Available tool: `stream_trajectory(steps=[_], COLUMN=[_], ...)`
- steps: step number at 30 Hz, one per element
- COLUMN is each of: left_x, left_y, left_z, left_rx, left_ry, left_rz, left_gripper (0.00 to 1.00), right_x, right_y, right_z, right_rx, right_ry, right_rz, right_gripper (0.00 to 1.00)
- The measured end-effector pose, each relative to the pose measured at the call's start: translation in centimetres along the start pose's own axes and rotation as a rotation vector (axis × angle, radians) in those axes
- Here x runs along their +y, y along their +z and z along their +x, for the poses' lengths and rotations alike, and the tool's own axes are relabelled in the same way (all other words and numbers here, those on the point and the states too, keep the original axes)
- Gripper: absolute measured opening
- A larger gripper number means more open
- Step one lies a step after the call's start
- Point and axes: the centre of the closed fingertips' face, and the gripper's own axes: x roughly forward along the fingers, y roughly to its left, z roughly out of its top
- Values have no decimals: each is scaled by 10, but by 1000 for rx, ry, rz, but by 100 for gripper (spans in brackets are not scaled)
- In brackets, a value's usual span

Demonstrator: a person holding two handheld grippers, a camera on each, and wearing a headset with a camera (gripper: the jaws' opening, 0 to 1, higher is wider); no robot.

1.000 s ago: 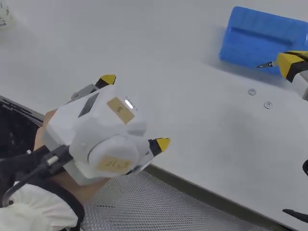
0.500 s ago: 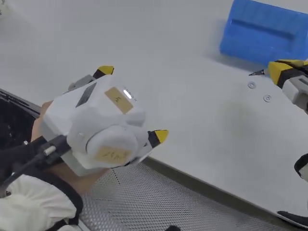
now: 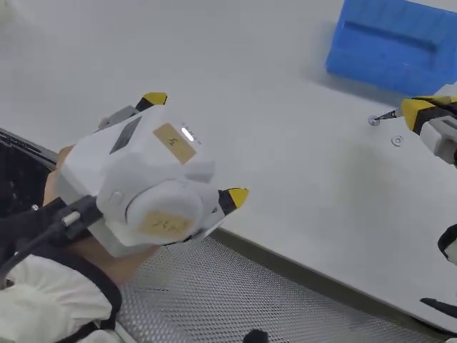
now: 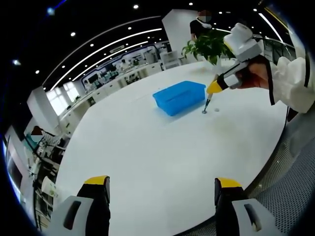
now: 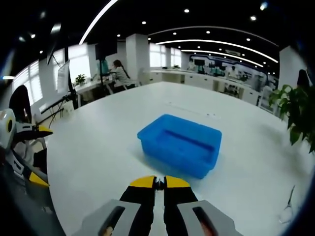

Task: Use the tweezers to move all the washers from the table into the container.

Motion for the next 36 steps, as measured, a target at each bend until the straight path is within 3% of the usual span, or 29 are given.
stream_trajectory(steps=[11,17,25,36], left_x=[1,1,1,-1], left_y=[0,0,1,-1], left_z=[0,1,1,2], left_rx=[0,3,-2,9], left_ry=[1,1,-1,-11], left_rz=[0,-2,-3,2], left_gripper=[90,90,90,89], right_x=[-4,-8,-6,-11], right_y=[5,8,8,7], right_z=[8,11,11,13], right_rx=[19,2,-17,4], right_ry=[7,-18,-16,6], right_rz=[-5,4,4,16], right_gripper=[2,1,0,0])
